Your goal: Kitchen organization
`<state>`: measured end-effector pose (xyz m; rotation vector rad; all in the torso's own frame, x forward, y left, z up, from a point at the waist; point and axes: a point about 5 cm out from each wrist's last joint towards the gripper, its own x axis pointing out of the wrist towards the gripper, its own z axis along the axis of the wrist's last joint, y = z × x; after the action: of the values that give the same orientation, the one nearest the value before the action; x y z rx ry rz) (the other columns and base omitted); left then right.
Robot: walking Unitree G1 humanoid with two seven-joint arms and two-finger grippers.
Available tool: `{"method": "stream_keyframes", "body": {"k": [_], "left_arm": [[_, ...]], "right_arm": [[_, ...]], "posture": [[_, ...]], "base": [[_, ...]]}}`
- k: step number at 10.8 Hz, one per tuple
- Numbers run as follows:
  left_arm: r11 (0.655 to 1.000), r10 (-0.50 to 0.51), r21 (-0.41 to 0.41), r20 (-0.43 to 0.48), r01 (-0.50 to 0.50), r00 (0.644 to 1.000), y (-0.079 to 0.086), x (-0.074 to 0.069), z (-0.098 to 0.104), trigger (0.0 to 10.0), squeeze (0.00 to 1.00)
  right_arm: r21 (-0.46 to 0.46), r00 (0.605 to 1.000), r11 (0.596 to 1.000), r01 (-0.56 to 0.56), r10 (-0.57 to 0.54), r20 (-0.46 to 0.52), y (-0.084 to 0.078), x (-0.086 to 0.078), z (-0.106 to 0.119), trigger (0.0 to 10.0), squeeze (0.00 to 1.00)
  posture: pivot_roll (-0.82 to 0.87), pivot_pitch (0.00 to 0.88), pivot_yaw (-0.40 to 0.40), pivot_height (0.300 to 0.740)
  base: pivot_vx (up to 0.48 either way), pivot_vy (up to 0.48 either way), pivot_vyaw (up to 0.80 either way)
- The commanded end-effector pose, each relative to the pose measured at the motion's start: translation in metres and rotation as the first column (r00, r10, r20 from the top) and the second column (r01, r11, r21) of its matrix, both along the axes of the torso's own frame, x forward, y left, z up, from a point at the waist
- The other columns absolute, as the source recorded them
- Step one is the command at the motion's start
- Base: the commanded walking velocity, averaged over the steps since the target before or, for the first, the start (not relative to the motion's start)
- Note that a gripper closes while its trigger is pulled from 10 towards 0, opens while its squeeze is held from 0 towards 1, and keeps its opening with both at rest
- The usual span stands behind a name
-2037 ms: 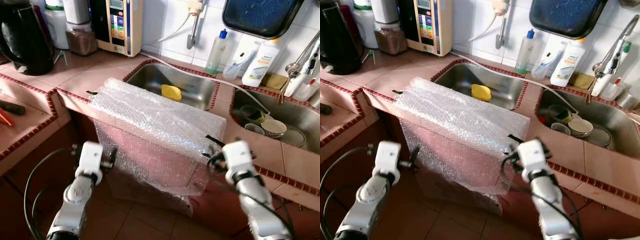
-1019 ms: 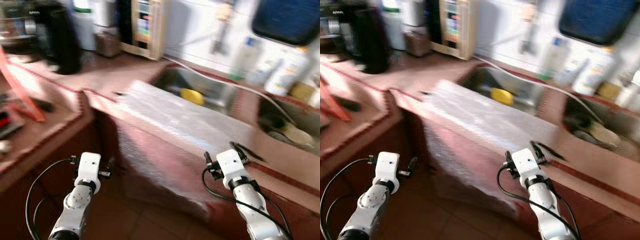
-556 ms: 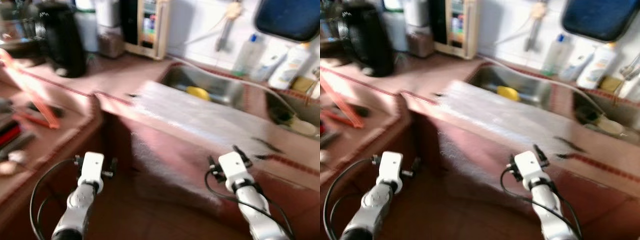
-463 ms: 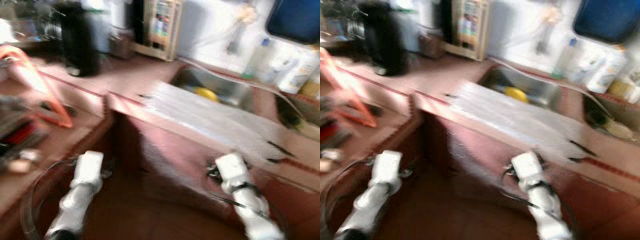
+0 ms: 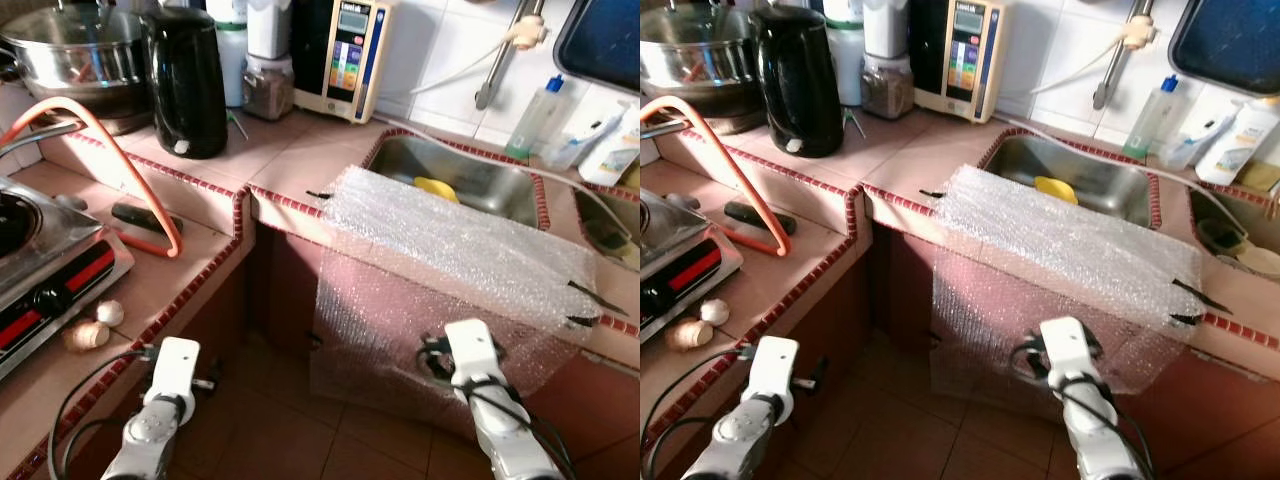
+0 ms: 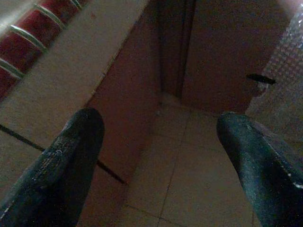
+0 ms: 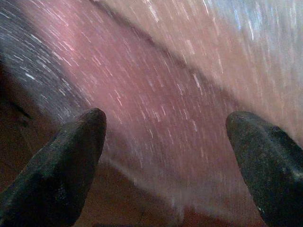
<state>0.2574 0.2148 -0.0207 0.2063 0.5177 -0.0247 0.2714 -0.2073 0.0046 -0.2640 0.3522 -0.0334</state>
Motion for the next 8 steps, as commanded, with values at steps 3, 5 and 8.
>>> {"method": "stream_keyframes", "body": {"k": [3, 5, 8], "left_arm": [[0.999, -0.043, -0.007, -0.116, 0.042, 0.992, -0.012, -0.006, -0.014, 10.0, 0.0], [0.999, -0.043, -0.015, -0.183, 0.041, 0.982, -0.013, -0.012, -0.02, 10.0, 0.0], [0.998, 0.019, 0.067, -0.304, 0.002, 0.952, -0.003, -0.027, -0.032, 10.0, 0.0]], "right_arm": [[0.112, 0.959, 0.972, 0.205, -0.177, -0.219, -0.017, -0.026, -0.035, 10.0, 0.82], [0.16, 0.931, 0.958, 0.237, -0.176, -0.321, -0.01, -0.042, -0.053, 10.0, 0.8], [0.236, 0.864, 0.919, 0.317, -0.177, -0.471, -0.003, -0.07, -0.074, 10.0, 0.11]], "posture": [[0.14, 0.0, -0.1, 0.74], [0.14, 0.0, -0.097, 0.74], [0.17, 0.0, -0.107, 0.74]], "base": [[0.0, 0.0, 0.0], [0.0, 0.0, 0.0], [0.0, 0.0, 0.0]]}}
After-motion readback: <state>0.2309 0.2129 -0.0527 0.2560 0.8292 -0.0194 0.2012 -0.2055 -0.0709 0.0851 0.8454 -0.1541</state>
